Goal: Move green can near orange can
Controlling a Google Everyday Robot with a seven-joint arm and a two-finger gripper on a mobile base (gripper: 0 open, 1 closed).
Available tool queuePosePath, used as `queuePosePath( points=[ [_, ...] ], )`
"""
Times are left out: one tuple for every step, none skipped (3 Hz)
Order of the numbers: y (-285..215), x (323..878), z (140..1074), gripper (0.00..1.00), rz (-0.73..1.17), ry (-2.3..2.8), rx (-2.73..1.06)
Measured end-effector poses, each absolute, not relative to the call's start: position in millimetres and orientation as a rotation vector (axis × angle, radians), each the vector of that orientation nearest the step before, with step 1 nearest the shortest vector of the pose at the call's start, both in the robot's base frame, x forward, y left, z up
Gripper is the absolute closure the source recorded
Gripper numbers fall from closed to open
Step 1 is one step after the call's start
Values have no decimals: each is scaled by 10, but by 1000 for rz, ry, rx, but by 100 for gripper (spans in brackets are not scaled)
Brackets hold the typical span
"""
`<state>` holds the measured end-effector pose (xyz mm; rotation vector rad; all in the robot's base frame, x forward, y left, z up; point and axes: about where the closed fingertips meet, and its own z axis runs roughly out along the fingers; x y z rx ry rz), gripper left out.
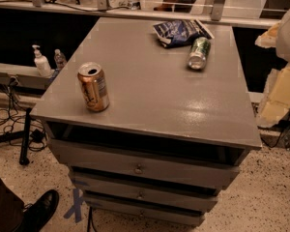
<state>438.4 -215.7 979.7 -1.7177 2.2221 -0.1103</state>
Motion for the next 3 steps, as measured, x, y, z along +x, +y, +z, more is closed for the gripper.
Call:
queuePosePath(
  points=[
    [-2157,4384,9797,0,-110,2222,-1718],
    [-2139,4422,9794,0,-117,2231,-1692],
    [-2072,4734,9650,0,-106,2273,-1583]
  ],
)
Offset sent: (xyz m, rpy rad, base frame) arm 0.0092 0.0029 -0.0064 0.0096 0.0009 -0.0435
